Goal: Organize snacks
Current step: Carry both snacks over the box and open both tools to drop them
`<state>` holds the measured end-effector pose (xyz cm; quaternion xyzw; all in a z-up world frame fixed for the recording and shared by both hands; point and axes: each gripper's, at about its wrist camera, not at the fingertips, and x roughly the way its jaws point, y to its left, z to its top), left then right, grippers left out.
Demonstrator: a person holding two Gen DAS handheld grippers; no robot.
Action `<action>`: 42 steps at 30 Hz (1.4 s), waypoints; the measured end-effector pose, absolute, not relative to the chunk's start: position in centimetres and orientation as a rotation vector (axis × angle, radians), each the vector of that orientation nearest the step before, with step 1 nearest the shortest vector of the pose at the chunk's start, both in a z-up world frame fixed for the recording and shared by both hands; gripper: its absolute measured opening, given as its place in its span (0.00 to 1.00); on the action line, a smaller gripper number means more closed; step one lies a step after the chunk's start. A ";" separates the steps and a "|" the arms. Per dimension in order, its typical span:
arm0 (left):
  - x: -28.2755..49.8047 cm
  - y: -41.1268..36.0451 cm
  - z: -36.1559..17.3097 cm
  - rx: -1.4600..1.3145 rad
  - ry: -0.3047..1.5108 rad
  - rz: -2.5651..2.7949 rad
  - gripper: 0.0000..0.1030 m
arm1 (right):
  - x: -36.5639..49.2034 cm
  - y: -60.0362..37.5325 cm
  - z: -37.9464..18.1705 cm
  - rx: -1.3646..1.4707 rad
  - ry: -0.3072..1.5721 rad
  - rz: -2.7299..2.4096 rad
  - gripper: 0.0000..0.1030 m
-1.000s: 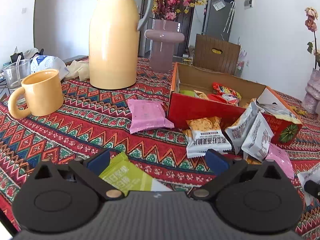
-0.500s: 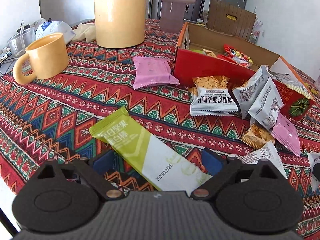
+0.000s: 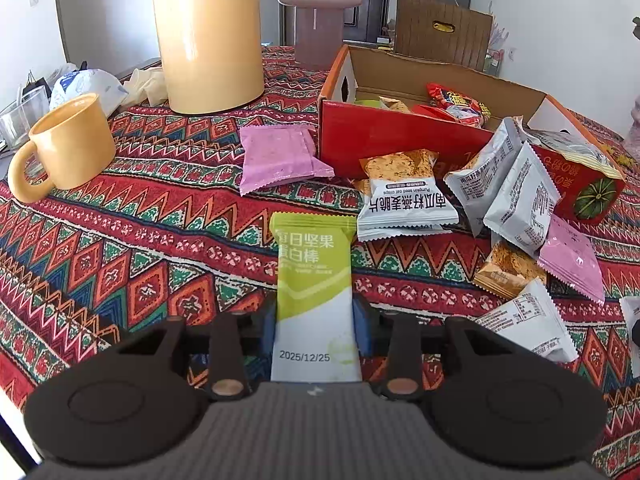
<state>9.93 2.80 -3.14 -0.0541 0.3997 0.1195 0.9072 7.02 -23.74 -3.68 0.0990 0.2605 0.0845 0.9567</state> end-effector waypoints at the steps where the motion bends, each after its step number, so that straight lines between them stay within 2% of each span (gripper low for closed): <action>1: 9.8 2.8 -3.1 -0.107 0.821 0.241 0.37 | 7.0 -23.7 -3.7 0.201 0.529 0.171 0.14; 17: 8.4 3.2 -1.5 -0.074 0.739 0.203 0.36 | 7.0 -23.6 -3.0 0.193 0.505 0.189 0.14; 42: 13.5 0.5 7.3 -0.057 0.502 0.134 0.36 | 14.2 -22.2 3.4 0.166 0.355 0.239 0.14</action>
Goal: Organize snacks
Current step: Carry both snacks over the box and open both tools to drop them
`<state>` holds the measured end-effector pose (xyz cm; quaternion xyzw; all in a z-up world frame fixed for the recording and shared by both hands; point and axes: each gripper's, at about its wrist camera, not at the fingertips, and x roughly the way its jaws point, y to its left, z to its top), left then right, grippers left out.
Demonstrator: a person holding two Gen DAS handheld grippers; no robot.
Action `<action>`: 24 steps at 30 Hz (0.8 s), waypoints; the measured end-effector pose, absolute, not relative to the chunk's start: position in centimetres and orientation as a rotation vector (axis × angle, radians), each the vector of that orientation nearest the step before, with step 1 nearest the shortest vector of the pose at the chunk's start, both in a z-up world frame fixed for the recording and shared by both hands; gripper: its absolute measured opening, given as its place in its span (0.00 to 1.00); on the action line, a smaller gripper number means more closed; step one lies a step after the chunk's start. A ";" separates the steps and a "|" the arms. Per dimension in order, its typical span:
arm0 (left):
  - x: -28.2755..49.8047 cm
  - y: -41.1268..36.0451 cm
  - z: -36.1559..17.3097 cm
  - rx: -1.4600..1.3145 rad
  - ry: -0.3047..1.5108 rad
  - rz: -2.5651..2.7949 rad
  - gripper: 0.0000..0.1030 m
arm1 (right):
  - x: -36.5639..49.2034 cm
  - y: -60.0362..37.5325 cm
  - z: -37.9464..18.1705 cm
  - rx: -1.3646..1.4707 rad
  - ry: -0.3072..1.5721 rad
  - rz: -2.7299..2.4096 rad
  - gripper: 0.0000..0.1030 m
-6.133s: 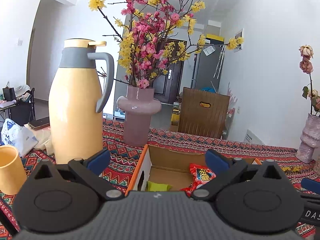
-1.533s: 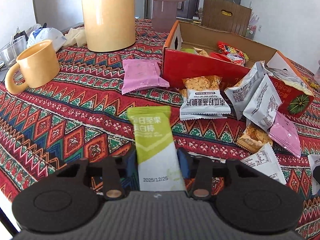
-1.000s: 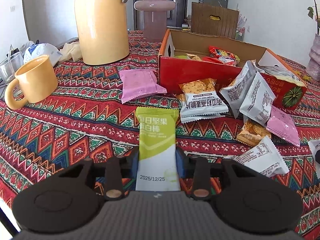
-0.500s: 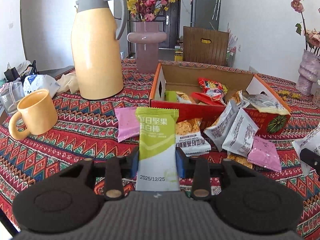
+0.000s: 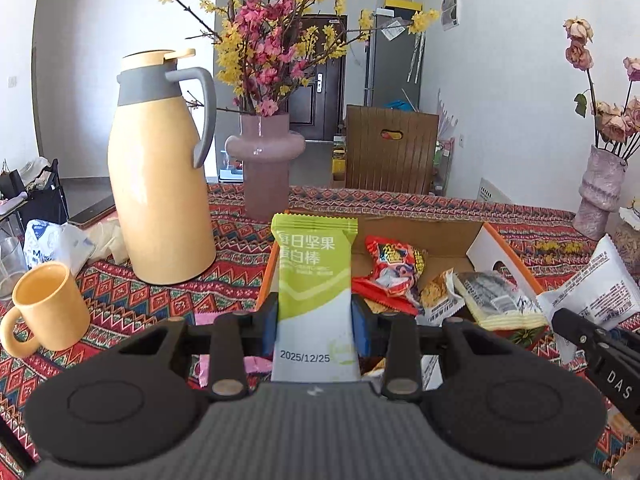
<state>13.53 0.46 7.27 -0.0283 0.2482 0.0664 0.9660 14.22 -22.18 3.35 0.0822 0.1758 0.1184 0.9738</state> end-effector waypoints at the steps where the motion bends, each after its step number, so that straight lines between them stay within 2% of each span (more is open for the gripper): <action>1: 13.9 0.3 7.6 -0.057 0.496 0.133 0.36 | 14.6 -22.1 3.5 0.165 0.353 0.240 0.14; 13: 18.6 0.1 9.5 -0.098 0.447 0.137 0.36 | 20.1 -21.3 4.9 0.153 0.349 0.249 0.14; 24: 23.2 1.0 8.6 -0.134 0.453 0.177 0.36 | 24.3 -19.7 4.6 0.136 0.380 0.254 0.14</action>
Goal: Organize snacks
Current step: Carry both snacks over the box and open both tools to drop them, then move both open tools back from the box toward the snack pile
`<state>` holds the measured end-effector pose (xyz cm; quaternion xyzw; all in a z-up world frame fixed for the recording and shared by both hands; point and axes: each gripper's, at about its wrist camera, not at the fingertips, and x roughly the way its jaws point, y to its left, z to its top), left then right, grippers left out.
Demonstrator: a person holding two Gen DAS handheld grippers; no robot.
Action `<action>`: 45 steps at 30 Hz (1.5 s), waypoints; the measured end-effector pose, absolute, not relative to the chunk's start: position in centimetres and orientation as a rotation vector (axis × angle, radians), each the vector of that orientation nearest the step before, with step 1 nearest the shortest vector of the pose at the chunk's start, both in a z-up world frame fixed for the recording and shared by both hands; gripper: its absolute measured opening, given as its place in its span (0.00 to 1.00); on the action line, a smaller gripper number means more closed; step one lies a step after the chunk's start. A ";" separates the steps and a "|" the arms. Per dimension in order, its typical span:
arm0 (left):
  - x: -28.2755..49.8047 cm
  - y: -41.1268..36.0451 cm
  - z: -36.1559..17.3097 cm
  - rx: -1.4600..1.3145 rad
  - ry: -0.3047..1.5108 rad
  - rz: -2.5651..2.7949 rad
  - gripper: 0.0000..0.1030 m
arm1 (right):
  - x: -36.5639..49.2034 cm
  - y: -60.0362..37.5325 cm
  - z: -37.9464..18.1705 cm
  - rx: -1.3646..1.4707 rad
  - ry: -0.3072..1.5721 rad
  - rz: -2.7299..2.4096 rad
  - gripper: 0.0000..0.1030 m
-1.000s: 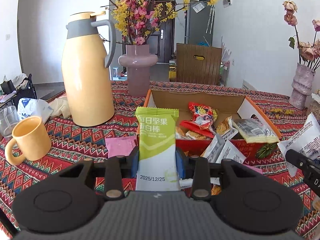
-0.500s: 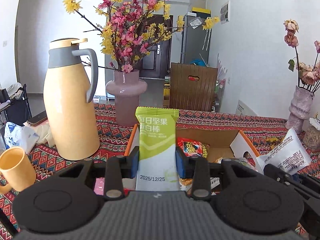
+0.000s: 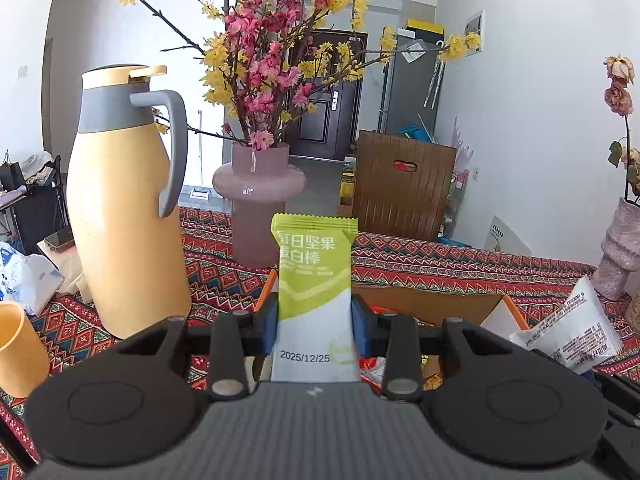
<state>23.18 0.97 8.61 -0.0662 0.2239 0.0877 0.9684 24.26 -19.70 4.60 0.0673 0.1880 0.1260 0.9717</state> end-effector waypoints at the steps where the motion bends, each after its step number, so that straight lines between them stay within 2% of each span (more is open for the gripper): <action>1: 23.5 1.1 8.4 -0.136 0.453 0.180 0.36 | 24.5 -19.5 4.4 0.132 0.382 0.256 0.14; 10: 25.8 1.8 5.2 -0.149 0.447 0.189 0.36 | 26.5 -18.6 2.1 0.102 0.410 0.245 0.14; 17: 25.9 2.5 4.6 -0.153 0.441 0.187 0.37 | 27.2 -18.2 1.3 0.081 0.440 0.239 0.14; 21: 25.8 2.4 4.4 -0.147 0.448 0.175 0.39 | 27.3 -18.1 1.2 0.080 0.454 0.248 0.17; 23: 25.6 2.4 4.5 -0.144 0.441 0.172 0.44 | 27.2 -18.1 1.2 0.078 0.451 0.244 0.18; 24: 25.5 2.4 4.6 -0.144 0.435 0.172 0.53 | 27.2 -18.1 1.3 0.080 0.451 0.248 0.22; 25: 25.3 2.4 4.7 -0.145 0.425 0.176 0.68 | 27.1 -18.2 1.3 0.082 0.449 0.248 0.29; 26: 25.1 2.4 4.7 -0.145 0.412 0.183 0.76 | 27.0 -18.2 1.3 0.081 0.446 0.247 0.42; 27: 24.9 2.3 4.8 -0.142 0.396 0.189 0.85 | 26.9 -18.3 1.4 0.082 0.442 0.245 0.50; 28: 24.7 2.3 5.0 -0.140 0.383 0.191 0.92 | 26.8 -18.3 1.4 0.085 0.433 0.241 0.67; 29: 24.5 2.3 5.1 -0.144 0.376 0.192 0.98 | 26.7 -18.4 1.5 0.087 0.423 0.239 0.82; 31: 24.2 2.4 5.3 -0.151 0.356 0.200 1.00 | 26.3 -18.6 1.8 0.097 0.404 0.235 0.98; 45: 23.7 2.3 6.6 -0.185 0.349 0.245 1.00 | 25.9 -19.3 2.5 0.113 0.368 0.226 1.00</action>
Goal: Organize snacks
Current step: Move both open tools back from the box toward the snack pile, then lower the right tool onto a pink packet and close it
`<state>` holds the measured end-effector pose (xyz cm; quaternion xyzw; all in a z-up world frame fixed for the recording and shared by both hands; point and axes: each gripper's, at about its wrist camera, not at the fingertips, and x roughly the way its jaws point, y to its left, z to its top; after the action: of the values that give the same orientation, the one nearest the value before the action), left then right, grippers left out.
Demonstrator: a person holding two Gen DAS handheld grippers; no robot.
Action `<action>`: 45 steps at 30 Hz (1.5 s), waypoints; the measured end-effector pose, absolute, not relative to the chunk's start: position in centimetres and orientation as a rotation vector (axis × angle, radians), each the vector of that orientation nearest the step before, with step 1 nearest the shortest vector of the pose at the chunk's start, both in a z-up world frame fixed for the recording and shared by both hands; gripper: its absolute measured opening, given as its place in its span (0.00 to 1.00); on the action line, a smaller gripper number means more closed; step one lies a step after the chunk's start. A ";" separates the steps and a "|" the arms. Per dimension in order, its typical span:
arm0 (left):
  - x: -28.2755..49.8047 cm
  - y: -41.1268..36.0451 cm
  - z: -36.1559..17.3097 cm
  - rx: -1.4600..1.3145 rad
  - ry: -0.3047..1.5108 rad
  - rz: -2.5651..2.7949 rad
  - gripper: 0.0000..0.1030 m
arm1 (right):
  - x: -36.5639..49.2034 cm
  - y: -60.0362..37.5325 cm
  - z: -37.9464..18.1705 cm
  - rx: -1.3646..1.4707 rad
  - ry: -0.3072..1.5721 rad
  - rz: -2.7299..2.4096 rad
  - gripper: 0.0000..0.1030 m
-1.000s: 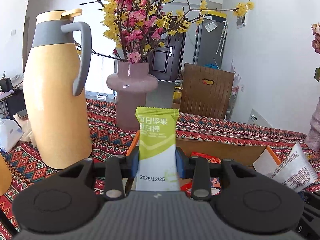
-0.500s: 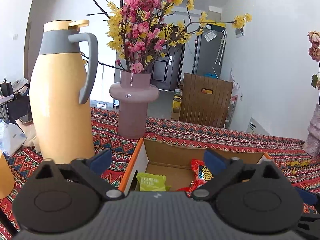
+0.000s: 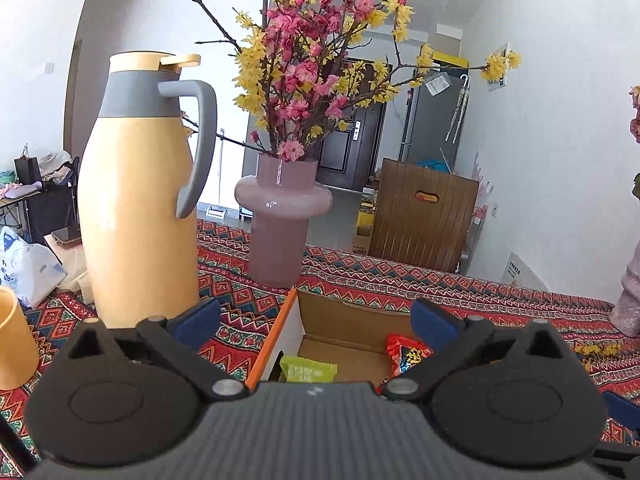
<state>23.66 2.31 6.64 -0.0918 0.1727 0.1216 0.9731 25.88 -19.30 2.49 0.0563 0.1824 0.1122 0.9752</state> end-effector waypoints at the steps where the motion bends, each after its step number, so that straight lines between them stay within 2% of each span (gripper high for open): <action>1: 23.4 2.3 6.8 -0.189 0.348 0.247 1.00 | 25.8 -19.4 2.5 0.115 0.364 0.225 1.00; 11: 19.2 3.5 8.4 -0.174 0.324 0.263 1.00 | 25.0 -20.2 3.6 0.130 0.349 0.240 1.00; 20: 15.6 5.7 6.7 -0.185 0.349 0.279 1.00 | 21.0 -21.1 5.0 0.098 0.333 0.265 1.00; 37: 13.3 7.0 -0.8 -0.104 0.444 0.239 1.00 | 17.7 -24.1 -0.7 0.085 0.497 0.212 1.00; 45: 13.3 7.5 -1.3 -0.135 0.464 0.223 1.00 | 18.2 -23.7 -1.9 0.090 0.519 0.209 1.00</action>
<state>13.35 7.54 -1.32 -0.0668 0.2295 0.1101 0.9647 18.16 -23.69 -1.86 0.0442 0.2561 0.1033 0.9601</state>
